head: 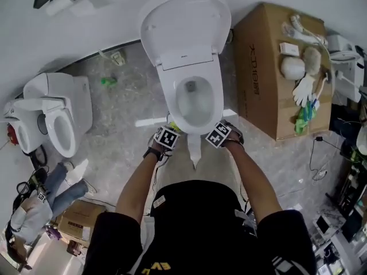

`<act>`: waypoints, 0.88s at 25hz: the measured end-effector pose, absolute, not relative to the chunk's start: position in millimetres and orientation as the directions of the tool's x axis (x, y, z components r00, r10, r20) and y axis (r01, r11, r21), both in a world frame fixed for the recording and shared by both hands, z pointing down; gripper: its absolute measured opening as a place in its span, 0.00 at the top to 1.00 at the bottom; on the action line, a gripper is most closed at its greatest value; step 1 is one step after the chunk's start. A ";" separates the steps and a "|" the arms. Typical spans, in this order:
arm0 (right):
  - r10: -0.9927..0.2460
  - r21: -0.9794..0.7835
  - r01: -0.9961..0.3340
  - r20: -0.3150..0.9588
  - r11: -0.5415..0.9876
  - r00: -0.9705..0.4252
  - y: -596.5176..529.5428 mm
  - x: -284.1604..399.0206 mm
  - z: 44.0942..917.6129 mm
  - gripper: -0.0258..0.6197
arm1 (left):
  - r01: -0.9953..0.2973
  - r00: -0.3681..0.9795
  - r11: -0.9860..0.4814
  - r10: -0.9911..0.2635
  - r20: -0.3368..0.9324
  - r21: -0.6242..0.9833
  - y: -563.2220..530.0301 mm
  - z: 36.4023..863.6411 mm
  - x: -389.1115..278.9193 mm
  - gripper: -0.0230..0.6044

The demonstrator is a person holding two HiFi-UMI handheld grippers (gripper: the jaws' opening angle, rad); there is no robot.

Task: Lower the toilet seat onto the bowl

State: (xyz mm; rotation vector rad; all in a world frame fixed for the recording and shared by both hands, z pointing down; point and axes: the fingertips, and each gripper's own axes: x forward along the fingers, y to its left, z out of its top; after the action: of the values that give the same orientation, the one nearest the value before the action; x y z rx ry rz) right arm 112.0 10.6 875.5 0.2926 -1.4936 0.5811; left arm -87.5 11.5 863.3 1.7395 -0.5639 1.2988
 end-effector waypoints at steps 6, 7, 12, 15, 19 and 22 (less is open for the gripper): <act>0.094 -0.085 -0.491 0.996 0.867 -0.005 -0.7 99.2 812.5 0.86 | -0.832 0.434 -0.391 -0.015 0.901 0.394 -9.4 820.7 -111.0 0.91; 0.072 -0.065 -0.476 0.997 0.877 -0.003 -2.3 94.8 801.3 0.86 | -0.845 0.470 -0.315 -0.048 0.882 0.433 -14.8 811.7 -112.4 0.91; 0.003 -0.029 -0.471 0.998 0.882 -0.055 -11.9 58.8 755.4 0.86 | -0.829 0.558 -0.116 -0.212 0.802 0.546 -38.9 763.3 -123.2 0.91; -0.048 -0.013 -0.462 0.992 0.887 -0.120 -31.5 34.4 719.7 0.86 | -0.822 0.567 -0.228 -0.259 0.782 0.521 -51.7 728.3 -122.9 0.91; -0.184 0.067 -0.459 0.959 0.886 -0.215 -70.0 15.5 653.6 0.87 | -0.841 0.514 -0.449 -0.487 0.707 0.302 -82.4 647.9 -119.3 0.91; -0.317 0.104 -0.515 0.883 0.851 -0.346 -88.3 10.9 581.6 0.90 | -0.833 0.516 -0.532 -0.652 0.555 0.150 -90.1 560.9 -100.5 0.91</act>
State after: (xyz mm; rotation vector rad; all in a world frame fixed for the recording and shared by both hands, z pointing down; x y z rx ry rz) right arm 10.9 -88.3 581.6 0.6145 -1.9603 0.2325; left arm -100.5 -90.1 560.9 2.3616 -1.2236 0.6200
